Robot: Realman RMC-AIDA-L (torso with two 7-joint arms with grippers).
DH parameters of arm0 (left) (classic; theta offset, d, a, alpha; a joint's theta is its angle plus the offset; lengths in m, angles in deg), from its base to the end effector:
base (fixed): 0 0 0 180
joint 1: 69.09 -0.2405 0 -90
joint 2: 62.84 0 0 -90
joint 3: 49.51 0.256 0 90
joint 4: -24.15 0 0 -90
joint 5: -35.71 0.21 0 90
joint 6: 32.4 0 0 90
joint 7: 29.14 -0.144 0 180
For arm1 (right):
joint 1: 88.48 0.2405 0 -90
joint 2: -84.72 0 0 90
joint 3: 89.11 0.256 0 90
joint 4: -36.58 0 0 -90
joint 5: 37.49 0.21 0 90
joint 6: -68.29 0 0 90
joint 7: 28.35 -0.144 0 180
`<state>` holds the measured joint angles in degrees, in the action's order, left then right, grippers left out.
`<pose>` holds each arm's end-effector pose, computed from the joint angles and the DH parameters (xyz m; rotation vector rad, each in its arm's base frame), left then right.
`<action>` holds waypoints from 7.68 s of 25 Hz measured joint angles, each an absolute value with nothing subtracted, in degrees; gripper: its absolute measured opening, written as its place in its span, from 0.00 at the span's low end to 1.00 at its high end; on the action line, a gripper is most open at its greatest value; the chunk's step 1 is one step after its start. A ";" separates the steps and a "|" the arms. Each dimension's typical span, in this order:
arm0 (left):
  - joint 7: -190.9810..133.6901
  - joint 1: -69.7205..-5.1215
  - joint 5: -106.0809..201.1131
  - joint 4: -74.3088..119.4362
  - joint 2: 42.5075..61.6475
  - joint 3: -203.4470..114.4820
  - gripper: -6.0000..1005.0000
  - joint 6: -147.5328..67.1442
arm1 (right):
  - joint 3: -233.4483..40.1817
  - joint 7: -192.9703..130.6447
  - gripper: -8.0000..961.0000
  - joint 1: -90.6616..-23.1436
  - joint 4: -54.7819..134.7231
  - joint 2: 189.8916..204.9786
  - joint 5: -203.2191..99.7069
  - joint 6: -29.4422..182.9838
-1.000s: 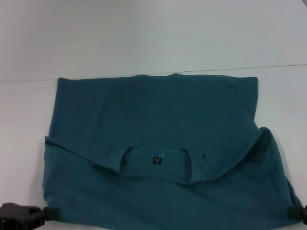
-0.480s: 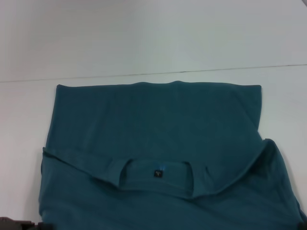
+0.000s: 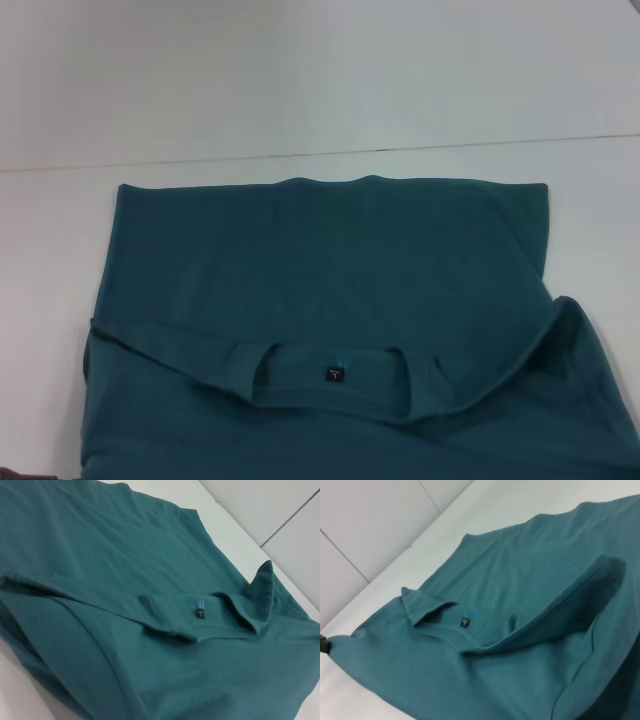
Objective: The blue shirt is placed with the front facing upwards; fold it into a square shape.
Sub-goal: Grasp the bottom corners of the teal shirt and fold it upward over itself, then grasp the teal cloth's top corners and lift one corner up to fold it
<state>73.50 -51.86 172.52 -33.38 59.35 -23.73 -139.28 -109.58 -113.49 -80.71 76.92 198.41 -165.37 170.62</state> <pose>-0.3314 0.2317 0.0432 -2.5989 -1.3745 -0.4315 0.3938 0.1764 0.0678 -2.3998 1.2775 0.5926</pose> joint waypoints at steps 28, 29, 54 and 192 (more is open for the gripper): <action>74.40 -40.06 165.95 -26.95 55.72 -29.89 0.06 -128.68 | -98.45 -114.53 0.04 -67.09 76.90 198.78 -163.44 167.13; 74.77 -38.48 165.70 -25.47 55.38 -29.85 0.06 -126.40 | -98.29 -114.62 0.04 -66.30 76.64 198.86 -162.91 166.17; 76.90 -19.73 165.16 -8.57 54.71 -24.56 0.08 -81.48 | -103.68 -114.64 0.04 -45.31 66.60 202.14 -160.90 125.34; 75.62 -37.54 167.89 -19.27 60.49 -17.10 0.86 -87.86 | -119.07 -140.89 0.76 -63.05 77.79 195.46 -155.43 151.34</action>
